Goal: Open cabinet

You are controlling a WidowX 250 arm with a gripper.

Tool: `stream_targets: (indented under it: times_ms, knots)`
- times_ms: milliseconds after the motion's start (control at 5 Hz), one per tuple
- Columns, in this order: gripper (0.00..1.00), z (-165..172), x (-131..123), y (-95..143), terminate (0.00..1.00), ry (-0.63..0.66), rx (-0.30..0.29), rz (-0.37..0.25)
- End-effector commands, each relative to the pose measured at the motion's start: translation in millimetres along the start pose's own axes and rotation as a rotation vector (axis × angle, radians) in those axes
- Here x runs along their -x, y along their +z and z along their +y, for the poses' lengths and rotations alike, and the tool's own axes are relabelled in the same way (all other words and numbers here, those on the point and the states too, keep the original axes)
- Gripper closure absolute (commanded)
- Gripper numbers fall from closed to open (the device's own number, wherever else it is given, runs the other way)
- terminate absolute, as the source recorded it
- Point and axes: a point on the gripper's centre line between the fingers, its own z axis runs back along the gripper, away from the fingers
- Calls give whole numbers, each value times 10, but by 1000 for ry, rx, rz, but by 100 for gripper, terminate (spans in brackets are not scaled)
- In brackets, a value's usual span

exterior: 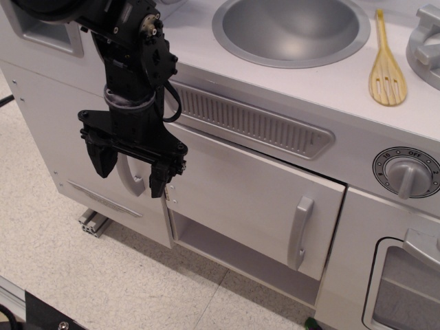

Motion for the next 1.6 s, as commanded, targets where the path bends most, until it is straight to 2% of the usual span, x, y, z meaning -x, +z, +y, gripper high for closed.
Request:
stream_targets:
  times_ms: [0,200,600,1000,1400]
  knots:
    - [0,0,0,0,0,0,0,0]
    - [0,-428,-106,-43,0,-48,78,-32]
    - [0,-1040,-192,-62,0,-169,163,-86]
    - [0,-1570,-270,-125,0,-195,205,-148]
    - [0,-1833,-393,-257,0,-142,214,-259]
